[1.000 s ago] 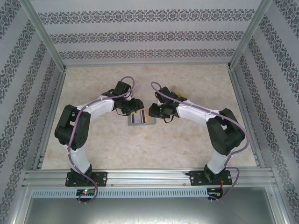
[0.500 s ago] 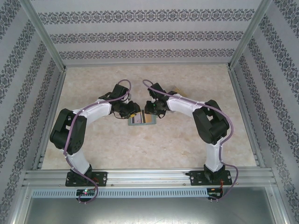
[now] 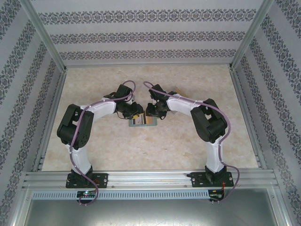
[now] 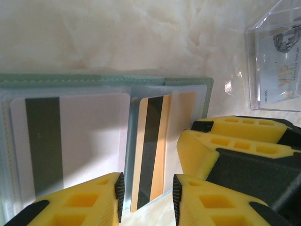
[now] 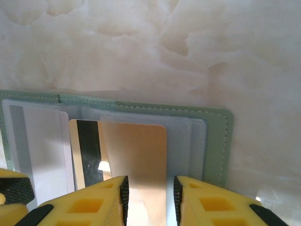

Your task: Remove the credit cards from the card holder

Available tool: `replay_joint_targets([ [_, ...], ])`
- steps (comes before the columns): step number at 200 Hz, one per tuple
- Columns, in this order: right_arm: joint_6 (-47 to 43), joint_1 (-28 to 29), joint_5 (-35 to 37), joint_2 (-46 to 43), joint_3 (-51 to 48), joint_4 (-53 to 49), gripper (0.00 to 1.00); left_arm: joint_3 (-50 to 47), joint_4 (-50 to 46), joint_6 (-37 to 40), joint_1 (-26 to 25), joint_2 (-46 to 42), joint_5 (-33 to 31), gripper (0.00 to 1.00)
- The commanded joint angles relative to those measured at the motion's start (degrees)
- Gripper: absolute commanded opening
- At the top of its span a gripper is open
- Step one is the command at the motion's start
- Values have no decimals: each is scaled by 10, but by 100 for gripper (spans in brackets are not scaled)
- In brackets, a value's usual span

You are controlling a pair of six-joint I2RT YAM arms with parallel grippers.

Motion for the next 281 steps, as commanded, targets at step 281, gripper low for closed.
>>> replay_joint_targets([
  [281, -5, -21, -14, -8, -79, 14, 25, 25, 44, 69, 19, 53, 109, 0],
])
